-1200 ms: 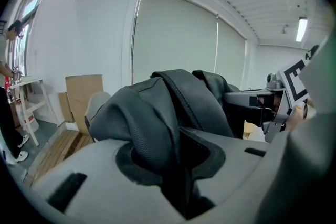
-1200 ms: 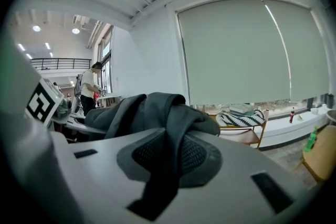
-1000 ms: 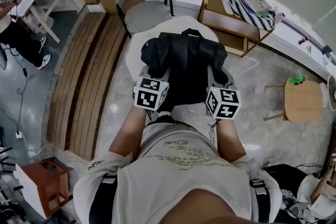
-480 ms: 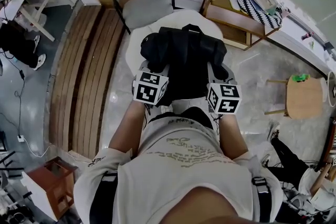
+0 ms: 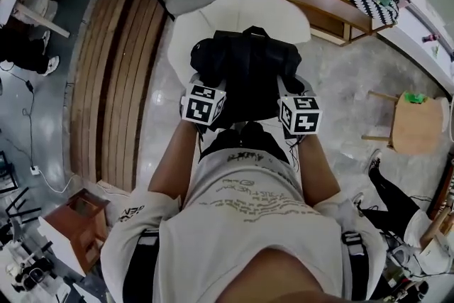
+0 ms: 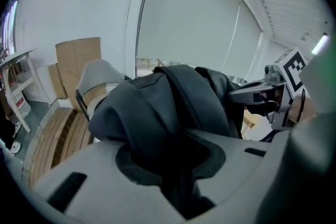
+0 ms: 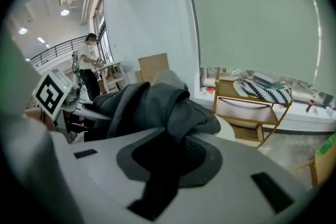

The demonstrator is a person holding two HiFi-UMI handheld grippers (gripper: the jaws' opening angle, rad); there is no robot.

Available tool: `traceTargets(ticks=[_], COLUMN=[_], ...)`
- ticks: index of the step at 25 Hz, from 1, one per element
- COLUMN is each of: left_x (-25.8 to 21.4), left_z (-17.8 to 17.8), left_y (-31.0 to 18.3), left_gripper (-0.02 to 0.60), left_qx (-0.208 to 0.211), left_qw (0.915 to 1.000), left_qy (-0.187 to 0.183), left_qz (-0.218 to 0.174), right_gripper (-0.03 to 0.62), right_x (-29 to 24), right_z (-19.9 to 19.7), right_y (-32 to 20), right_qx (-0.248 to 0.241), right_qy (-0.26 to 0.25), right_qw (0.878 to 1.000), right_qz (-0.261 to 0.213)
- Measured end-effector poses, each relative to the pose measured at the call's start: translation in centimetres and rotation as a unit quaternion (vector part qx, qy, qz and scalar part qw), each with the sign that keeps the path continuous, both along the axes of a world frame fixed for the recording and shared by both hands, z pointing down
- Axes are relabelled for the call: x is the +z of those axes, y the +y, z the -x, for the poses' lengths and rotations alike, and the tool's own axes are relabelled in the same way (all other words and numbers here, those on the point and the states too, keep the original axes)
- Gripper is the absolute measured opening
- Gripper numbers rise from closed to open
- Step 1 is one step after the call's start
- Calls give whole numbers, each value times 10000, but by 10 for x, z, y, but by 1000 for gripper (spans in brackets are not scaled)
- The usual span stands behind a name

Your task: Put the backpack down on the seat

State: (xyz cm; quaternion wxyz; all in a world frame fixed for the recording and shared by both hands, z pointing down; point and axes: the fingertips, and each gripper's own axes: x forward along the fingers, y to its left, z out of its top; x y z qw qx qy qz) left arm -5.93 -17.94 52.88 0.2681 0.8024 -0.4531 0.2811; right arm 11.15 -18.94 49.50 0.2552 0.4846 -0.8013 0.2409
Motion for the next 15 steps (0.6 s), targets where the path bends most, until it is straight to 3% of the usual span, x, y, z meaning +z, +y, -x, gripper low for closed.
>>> traceTargets(ticks=[6,15], left_x=[71,185], left_z=[-3,-5], left_y=[-7,-12], left_gripper=[106,110], left_qx=[31,105], left_qw=[9969,9846], left_qy=[-126,-9], left_qz=[780,1747], right_gripper=[74,72], right_x=[76,186], right_z=[-5,-11], right_y=[-9,-21], right_qx=[-107,-260], right_qy=[-248,-303], right_qw=[9947,9802], right_qz=[992,1939])
